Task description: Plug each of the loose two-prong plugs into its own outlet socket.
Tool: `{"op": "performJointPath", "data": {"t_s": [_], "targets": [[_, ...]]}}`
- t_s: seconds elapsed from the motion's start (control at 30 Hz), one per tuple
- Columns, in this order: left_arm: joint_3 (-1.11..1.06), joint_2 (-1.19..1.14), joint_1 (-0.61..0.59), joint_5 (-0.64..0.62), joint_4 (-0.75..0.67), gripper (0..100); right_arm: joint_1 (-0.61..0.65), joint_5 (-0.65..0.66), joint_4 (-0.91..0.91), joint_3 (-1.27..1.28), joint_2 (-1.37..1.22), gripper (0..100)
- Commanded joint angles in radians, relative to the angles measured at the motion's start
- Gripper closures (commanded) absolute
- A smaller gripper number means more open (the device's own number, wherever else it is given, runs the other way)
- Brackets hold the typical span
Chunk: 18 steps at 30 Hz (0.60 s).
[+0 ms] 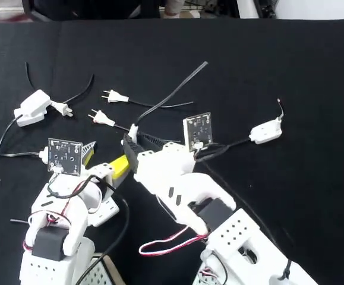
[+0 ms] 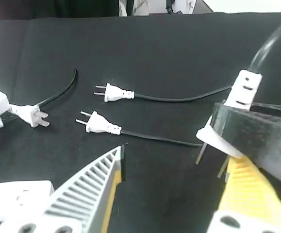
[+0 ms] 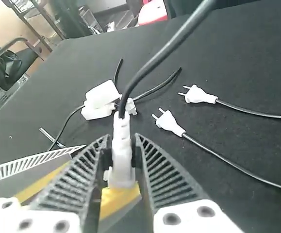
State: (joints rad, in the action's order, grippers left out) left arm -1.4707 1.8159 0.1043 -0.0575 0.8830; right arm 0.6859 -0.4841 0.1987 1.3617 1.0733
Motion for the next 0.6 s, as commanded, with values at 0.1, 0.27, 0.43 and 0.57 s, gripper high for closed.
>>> {"op": "performJointPath", "data": {"t_s": [0.1, 0.27, 0.43, 0.57], "targets": [[-0.050, 0.005, -0.085, 0.048, -0.144, 67, 0.018, 0.009, 0.066, -0.024, 0.004, 98.6], [-0.054, 0.005, -0.085, 0.051, -0.147, 67, 0.020, 0.009, 0.068, -0.025, 0.004, 98.6], [-0.056, 0.005, -0.077, 0.051, -0.140, 67, 0.017, 0.038, 0.066, -0.030, 0.004, 98.6], [-0.038, 0.006, -0.088, 0.057, -0.072, 67, 0.015, 0.075, 0.100, -0.054, 0.002, 98.6]]}}
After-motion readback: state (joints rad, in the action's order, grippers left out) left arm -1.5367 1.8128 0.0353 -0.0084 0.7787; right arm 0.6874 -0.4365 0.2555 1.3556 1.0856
